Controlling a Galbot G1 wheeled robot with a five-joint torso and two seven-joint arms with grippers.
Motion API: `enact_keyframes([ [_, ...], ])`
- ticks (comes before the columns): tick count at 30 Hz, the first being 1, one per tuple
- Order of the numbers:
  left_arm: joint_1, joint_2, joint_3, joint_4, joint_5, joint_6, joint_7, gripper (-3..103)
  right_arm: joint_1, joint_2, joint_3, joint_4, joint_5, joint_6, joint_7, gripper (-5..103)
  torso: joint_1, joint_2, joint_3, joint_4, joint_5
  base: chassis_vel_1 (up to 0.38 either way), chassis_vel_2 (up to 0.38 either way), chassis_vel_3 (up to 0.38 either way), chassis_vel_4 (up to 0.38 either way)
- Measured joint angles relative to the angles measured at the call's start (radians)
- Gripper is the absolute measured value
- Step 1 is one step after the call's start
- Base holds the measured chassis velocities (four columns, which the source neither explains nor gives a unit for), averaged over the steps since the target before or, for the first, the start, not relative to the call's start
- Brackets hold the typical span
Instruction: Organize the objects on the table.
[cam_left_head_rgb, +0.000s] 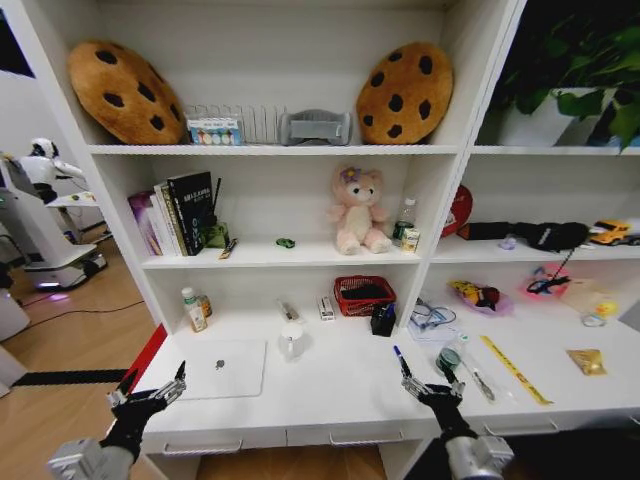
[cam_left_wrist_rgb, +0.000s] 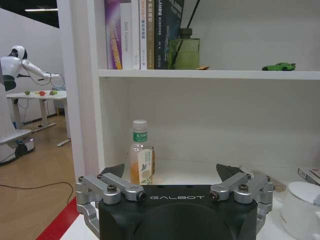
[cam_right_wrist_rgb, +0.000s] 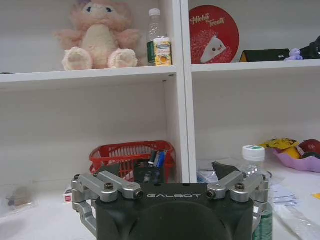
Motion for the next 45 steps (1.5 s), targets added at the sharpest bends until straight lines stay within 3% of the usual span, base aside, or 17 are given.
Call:
enact_keyframes([
  [12, 0.000, 0.000, 0.000, 0.000, 0.000, 0.000, 0.001, 100, 0.015, -0.007, -0.028, -0.020, 0.014, 0.015, -0.031, 100, 0.000, 0.000, 0.000, -0.0003, 0.0002, -0.185, -0.203, 0.193, 0.201],
  [18, 0.000, 0.000, 0.000, 0.000, 0.000, 0.000, 0.001, 100, 0.058, -0.073, -0.084, -0.028, 0.060, -0.084, -0.035, 100, 0.000, 0.000, 0.000, -0.0002, 0.0002, -0.014, -0.041, 0.047, 0.009],
  [21, 0.000, 0.000, 0.000, 0.000, 0.000, 0.000, 0.000, 100, 0.113, -0.141, -0.116, -0.036, 0.131, -0.190, 0.017, 100, 0.000, 0.000, 0.000, 0.0002, -0.0005, 0.021, 0.067, -0.031, -0.058],
  [26, 0.000, 0.000, 0.000, 0.000, 0.000, 0.000, 0.000, 100, 0.220, -0.201, -0.160, -0.054, 0.219, -0.291, 0.089, 100, 0.000, 0.000, 0.000, 0.0003, -0.0006, 0.023, 0.035, -0.016, -0.032],
  [29, 0.000, 0.000, 0.000, 0.000, 0.000, 0.000, 0.000, 100, 0.337, -0.249, -0.225, -0.078, 0.336, -0.360, 0.178, 100, 0.000, 0.000, 0.000, 0.0000, 0.0001, 0.000, 0.000, 0.000, 0.000],
  [30, 0.000, 0.000, 0.000, 0.000, 0.000, 0.000, 0.000, 100, 0.337, -0.249, -0.225, -0.078, 0.336, -0.360, 0.178, 100, 0.000, 0.000, 0.000, 0.0000, 0.0001, 0.000, 0.000, 0.000, 0.000],
  [32, 0.000, 0.000, 0.000, 0.000, 0.000, 0.000, 0.001, 100, 0.420, -0.276, -0.275, -0.099, 0.465, -0.422, 0.234, 100, 0.000, 0.000, 0.000, -0.0001, 0.0003, 0.000, 0.000, 0.000, 0.000],
  [36, 0.000, 0.000, 0.000, 0.000, 0.000, 0.000, 0.000, 100, 0.519, -0.294, -0.359, -0.144, 0.554, -0.458, 0.265, 100, 0.000, 0.000, 0.000, 0.0001, 0.0000, 0.000, 0.000, 0.000, 0.000],
  [45, 0.000, 0.000, 0.000, 0.000, 0.000, 0.000, 0.000, 100, 0.600, -0.272, -0.419, -0.249, 0.547, -0.486, 0.293, 100, 0.000, 0.000, 0.000, -0.0003, 0.0000, 0.000, 0.000, 0.000, 0.000],
])
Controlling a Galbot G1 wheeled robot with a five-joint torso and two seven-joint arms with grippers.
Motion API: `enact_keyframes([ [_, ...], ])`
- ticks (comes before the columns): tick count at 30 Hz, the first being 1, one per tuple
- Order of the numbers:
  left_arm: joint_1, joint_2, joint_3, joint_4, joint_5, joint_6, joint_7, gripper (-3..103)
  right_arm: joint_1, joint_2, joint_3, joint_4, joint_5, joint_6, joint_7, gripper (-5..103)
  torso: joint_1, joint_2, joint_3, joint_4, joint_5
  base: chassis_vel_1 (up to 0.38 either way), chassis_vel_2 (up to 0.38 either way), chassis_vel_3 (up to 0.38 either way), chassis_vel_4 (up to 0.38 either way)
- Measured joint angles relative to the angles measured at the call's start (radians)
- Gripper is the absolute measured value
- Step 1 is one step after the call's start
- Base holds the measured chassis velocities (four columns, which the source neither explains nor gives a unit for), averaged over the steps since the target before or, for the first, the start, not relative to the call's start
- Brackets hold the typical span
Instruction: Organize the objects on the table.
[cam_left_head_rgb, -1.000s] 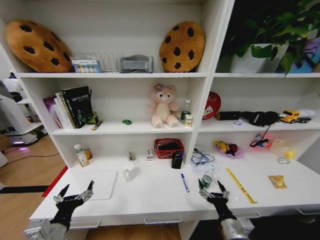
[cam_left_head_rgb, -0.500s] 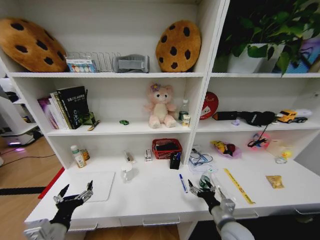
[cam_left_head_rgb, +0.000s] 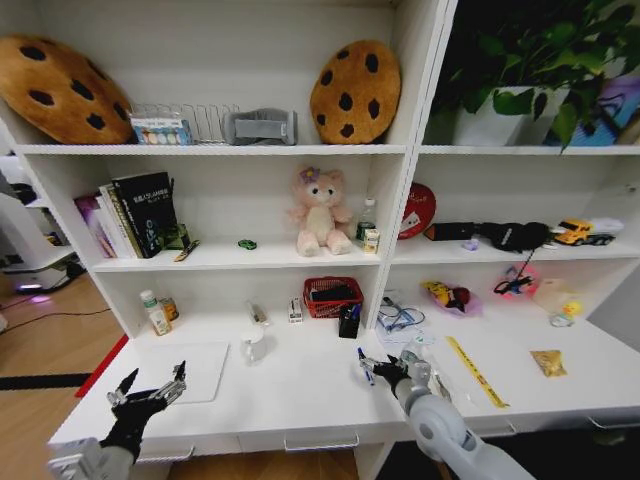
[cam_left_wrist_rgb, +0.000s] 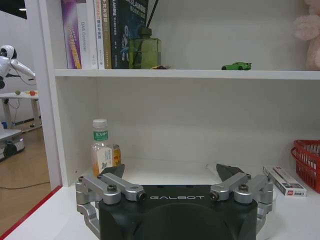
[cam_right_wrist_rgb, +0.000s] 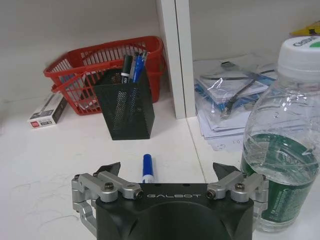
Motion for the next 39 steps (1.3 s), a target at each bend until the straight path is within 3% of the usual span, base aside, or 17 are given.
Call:
enact_keyframes([
  [17, 0.000, 0.000, 0.000, 0.000, 0.000, 0.000, 0.000, 100, 0.141, 0.020, -0.109, -0.115, -0.012, 0.014, -0.040, 101, 0.000, 0.000, 0.000, 0.0003, 0.0000, 0.000, 0.000, 0.000, 0.000],
  [18, 0.000, 0.000, 0.000, 0.000, 0.000, 0.000, 0.000, 100, 0.150, 0.024, -0.123, -0.124, -0.012, 0.014, -0.040, 93, 0.000, 0.000, 0.000, 0.0003, 0.0000, 0.000, 0.000, 0.000, 0.000],
  [29, 0.000, 0.000, 0.000, 0.000, 0.000, 0.000, 0.000, 100, 0.163, 0.035, -0.153, -0.146, -0.013, 0.029, -0.026, 65, 0.000, 0.000, 0.000, 0.0003, 0.0000, 0.000, 0.000, 0.000, 0.000],
  [30, 0.000, 0.000, 0.000, 0.000, 0.000, 0.000, 0.000, 100, 0.163, 0.035, -0.154, -0.149, -0.013, 0.029, -0.025, 54, 0.000, 0.000, 0.000, 0.0003, 0.0000, 0.000, 0.000, 0.000, 0.000],
  [32, 0.000, 0.000, 0.000, 0.000, 0.000, 0.000, 0.000, 100, 0.163, 0.035, -0.154, -0.150, -0.012, 0.029, -0.025, 54, 0.000, 0.000, 0.000, 0.0003, 0.0000, 0.000, 0.000, 0.000, 0.000],
  [35, 0.000, 0.000, 0.000, 0.000, 0.000, 0.000, 0.000, 100, 0.163, 0.035, -0.154, -0.155, -0.008, 0.026, -0.025, 37, 0.000, 0.000, 0.000, 0.0003, 0.0000, 0.000, 0.000, 0.000, 0.000],
  [37, 0.000, 0.000, 0.000, 0.000, 0.000, 0.000, 0.000, 100, 0.163, 0.035, -0.154, -0.155, -0.007, 0.026, -0.025, 37, 0.000, 0.000, 0.000, 0.0003, 0.0000, 0.000, 0.000, 0.000, 0.000],
  [39, 0.000, 0.000, 0.000, 0.000, 0.000, 0.000, 0.000, 100, 0.164, 0.035, -0.153, -0.162, -0.005, 0.025, -0.026, 21, 0.000, 0.000, 0.000, 0.0002, 0.0000, 0.000, 0.000, 0.000, 0.000],
])
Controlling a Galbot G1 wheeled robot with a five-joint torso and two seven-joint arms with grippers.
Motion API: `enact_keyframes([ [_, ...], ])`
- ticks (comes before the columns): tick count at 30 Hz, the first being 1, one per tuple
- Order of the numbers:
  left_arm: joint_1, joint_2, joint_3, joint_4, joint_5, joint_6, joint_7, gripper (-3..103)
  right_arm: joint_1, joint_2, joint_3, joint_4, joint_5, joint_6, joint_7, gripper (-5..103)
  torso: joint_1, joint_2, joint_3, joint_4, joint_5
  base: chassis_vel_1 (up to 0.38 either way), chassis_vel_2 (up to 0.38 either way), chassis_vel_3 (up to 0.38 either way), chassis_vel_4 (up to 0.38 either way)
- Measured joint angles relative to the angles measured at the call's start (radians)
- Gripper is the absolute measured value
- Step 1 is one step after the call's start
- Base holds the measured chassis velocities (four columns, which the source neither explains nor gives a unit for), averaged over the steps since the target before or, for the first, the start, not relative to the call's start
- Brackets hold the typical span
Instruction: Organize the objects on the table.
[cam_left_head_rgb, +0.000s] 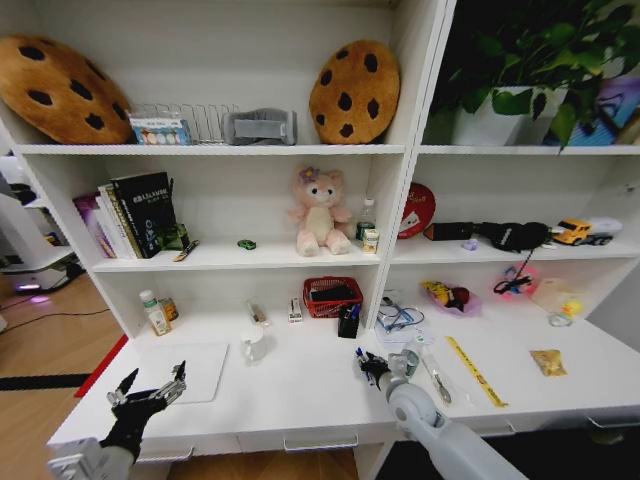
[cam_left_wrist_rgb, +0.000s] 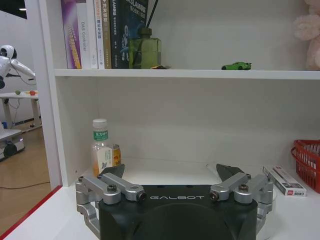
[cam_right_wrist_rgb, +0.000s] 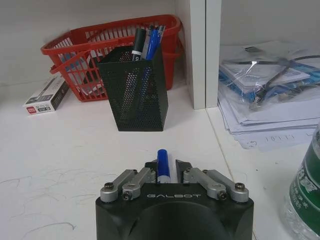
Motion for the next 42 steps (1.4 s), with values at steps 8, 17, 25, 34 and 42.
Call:
enact_keyframes([
  [8, 0.000, 0.000, 0.000, 0.000, 0.000, 0.000, 0.000, 100, 0.019, 0.002, -0.002, -0.029, 0.008, -0.001, -0.010, 3, 0.000, 0.000, 0.000, 0.0001, -0.0003, 0.000, 0.000, 0.000, 0.000],
  [17, 0.000, 0.000, 0.000, 0.000, 0.000, 0.000, -0.001, 100, 0.019, -0.006, -0.003, -0.027, -0.016, 0.004, -0.025, 0, 0.000, 0.000, 0.000, 0.0000, 0.0000, 0.000, 0.000, 0.000, 0.000],
  [25, 0.000, 0.000, 0.000, 0.000, 0.000, 0.000, -0.001, 100, -0.012, -0.026, 0.025, 0.001, -0.110, 0.032, -0.103, 10, 0.000, 0.000, 0.000, 0.0000, 0.0001, 0.000, 0.000, 0.000, 0.000],
  [34, 0.000, 0.000, 0.000, 0.000, 0.000, 0.000, 0.000, 100, 0.028, -0.070, 0.016, -0.010, -0.107, 0.009, -0.246, 43, 0.000, 0.000, 0.000, 0.0001, 0.0000, 0.000, 0.000, 0.000, 0.000],
  [42, 0.000, 0.000, 0.000, 0.000, 0.000, 0.000, 0.000, 100, 0.059, -0.087, -0.009, -0.043, -0.122, -0.025, -0.298, 70, 0.000, 0.000, 0.000, 0.0000, 0.0000, 0.000, 0.000, 0.000, 0.000],
])
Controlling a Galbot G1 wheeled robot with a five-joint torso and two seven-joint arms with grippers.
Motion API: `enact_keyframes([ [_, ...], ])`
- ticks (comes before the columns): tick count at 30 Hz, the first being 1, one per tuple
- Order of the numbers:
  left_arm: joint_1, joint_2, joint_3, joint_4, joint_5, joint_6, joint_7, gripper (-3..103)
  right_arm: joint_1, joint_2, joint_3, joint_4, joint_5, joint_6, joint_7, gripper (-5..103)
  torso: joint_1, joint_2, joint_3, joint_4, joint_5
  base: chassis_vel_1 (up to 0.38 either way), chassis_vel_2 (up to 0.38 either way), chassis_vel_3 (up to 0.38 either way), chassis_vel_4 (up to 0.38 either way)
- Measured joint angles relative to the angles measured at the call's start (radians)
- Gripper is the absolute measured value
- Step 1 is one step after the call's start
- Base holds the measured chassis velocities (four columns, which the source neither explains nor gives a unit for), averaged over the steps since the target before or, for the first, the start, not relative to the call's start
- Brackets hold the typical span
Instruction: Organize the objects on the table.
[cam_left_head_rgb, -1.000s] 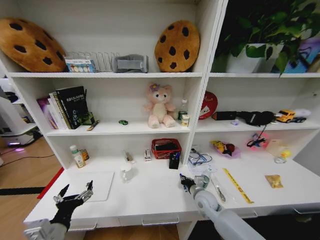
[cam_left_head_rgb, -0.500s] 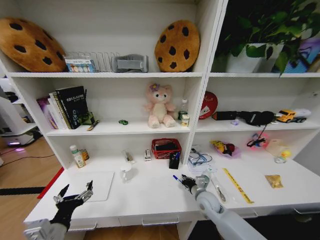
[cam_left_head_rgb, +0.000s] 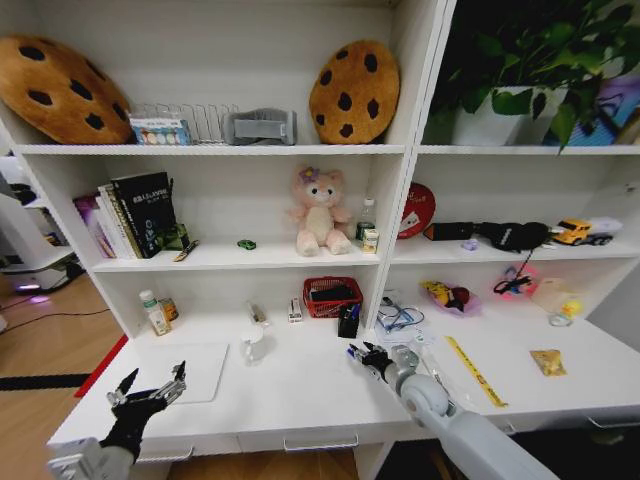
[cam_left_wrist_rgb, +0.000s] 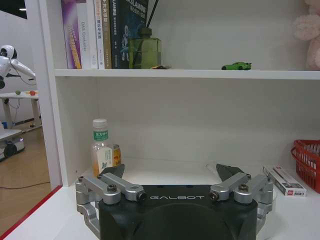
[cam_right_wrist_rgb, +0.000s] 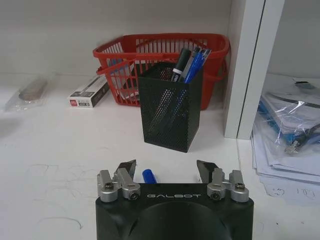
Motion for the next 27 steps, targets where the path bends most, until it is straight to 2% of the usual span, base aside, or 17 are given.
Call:
enact_keyframes([
  [1, 0.000, 0.000, 0.000, 0.000, 0.000, 0.000, 0.000, 100, 0.004, -0.002, -0.007, -0.011, -0.012, -0.001, -0.017, 76, 0.000, 0.000, 0.000, -0.0001, 0.0000, 0.000, 0.000, 0.000, 0.000],
  [2, 0.000, 0.000, 0.000, 0.000, 0.000, 0.000, 0.000, 100, 0.007, -0.002, -0.013, -0.019, -0.016, -0.002, -0.028, 76, 0.000, 0.000, 0.000, 0.0000, 0.0000, 0.000, 0.000, 0.000, 0.000],
  [3, 0.000, 0.000, 0.000, 0.000, 0.000, 0.000, 0.000, 100, 0.011, -0.001, -0.020, -0.027, -0.020, -0.003, -0.039, 82, 0.000, 0.000, 0.000, 0.0000, 0.0000, 0.000, 0.000, 0.000, 0.000],
  [8, 0.000, 0.000, 0.000, 0.000, 0.000, 0.000, 0.000, 100, 0.024, 0.006, -0.039, -0.041, -0.023, -0.005, -0.048, 91, 0.000, 0.000, 0.000, 0.0000, 0.0001, 0.000, 0.000, 0.000, 0.000],
  [10, 0.000, 0.000, 0.000, 0.000, 0.000, 0.000, 0.000, 100, 0.039, 0.006, -0.060, -0.047, -0.020, -0.008, -0.052, 82, 0.000, 0.000, 0.000, 0.0000, 0.0000, 0.000, 0.000, 0.000, 0.000],
  [11, 0.000, 0.000, 0.000, 0.000, 0.000, 0.000, 0.000, 100, 0.039, 0.006, -0.060, -0.047, -0.020, -0.008, -0.052, 82, 0.000, 0.000, 0.000, 0.0000, 0.0000, 0.000, 0.000, 0.000, 0.000],
  [13, 0.000, 0.000, 0.000, 0.000, 0.000, 0.000, 0.000, 100, 0.058, 0.006, -0.079, -0.061, -0.019, -0.010, -0.053, 71, 0.000, 0.000, 0.000, 0.0000, -0.0001, 0.000, 0.000, 0.000, 0.000],
  [14, 0.000, 0.000, 0.000, 0.000, 0.000, 0.000, 0.000, 100, 0.058, 0.006, -0.079, -0.061, -0.019, -0.010, -0.053, 71, 0.000, 0.000, 0.000, 0.0000, -0.0001, 0.000, 0.000, 0.000, 0.000],
  [15, 0.000, 0.000, 0.000, 0.000, 0.000, 0.000, 0.000, 100, 0.066, 0.008, -0.084, -0.068, -0.017, -0.011, -0.053, 65, 0.000, 0.000, 0.000, 0.0001, 0.0000, 0.000, 0.000, 0.000, 0.000],
  [16, 0.000, 0.000, 0.000, 0.000, 0.000, 0.000, 0.000, 100, 0.068, 0.009, -0.086, -0.073, -0.015, -0.013, -0.051, 60, 0.000, 0.000, 0.000, 0.0000, 0.0000, 0.000, 0.000, 0.000, 0.000],
  [17, 0.000, 0.000, 0.000, 0.000, 0.000, 0.000, 0.000, 100, 0.068, 0.009, -0.086, -0.073, -0.015, -0.013, -0.051, 60, 0.000, 0.000, 0.000, 0.0000, 0.0000, 0.000, 0.000, 0.000, 0.000],
  [19, 0.000, 0.000, 0.000, 0.000, 0.000, 0.000, 0.000, 100, 0.067, 0.013, -0.085, -0.076, -0.015, -0.009, -0.033, 49, 0.000, 0.000, 0.000, 0.0000, -0.0001, 0.000, 0.000, 0.000, 0.000],
  [20, 0.000, 0.000, 0.000, 0.000, 0.000, 0.000, 0.000, 100, 0.067, 0.013, -0.085, -0.076, -0.015, -0.009, -0.033, 49, 0.000, 0.000, 0.000, 0.0000, -0.0001, 0.000, 0.000, 0.000, 0.000],
  [22, 0.000, 0.000, 0.000, 0.000, 0.000, 0.000, 0.000, 100, 0.058, 0.014, -0.076, -0.075, -0.014, -0.006, -0.027, 38, 0.000, 0.000, 0.000, 0.0000, -0.0001, 0.000, 0.000, 0.000, 0.000],
  [23, 0.000, 0.000, 0.000, 0.000, 0.000, 0.000, 0.000, 100, 0.058, 0.014, -0.076, -0.075, -0.014, -0.006, -0.027, 38, 0.000, 0.000, 0.000, 0.0000, -0.0001, 0.000, 0.000, 0.000, 0.000],
  [25, 0.000, 0.000, 0.000, 0.000, 0.000, 0.000, 0.000, 100, 0.048, 0.015, -0.066, -0.075, -0.018, 0.005, -0.025, 27, 0.000, 0.000, 0.000, 0.0000, 0.0000, 0.000, 0.000, 0.000, 0.000],
  [27, 0.000, 0.000, 0.000, 0.000, 0.000, 0.000, 0.000, 100, 0.047, 0.015, -0.065, -0.075, -0.019, 0.006, -0.025, 27, 0.000, 0.000, 0.000, 0.0000, 0.0000, 0.000, 0.000, 0.000, 0.000],
])
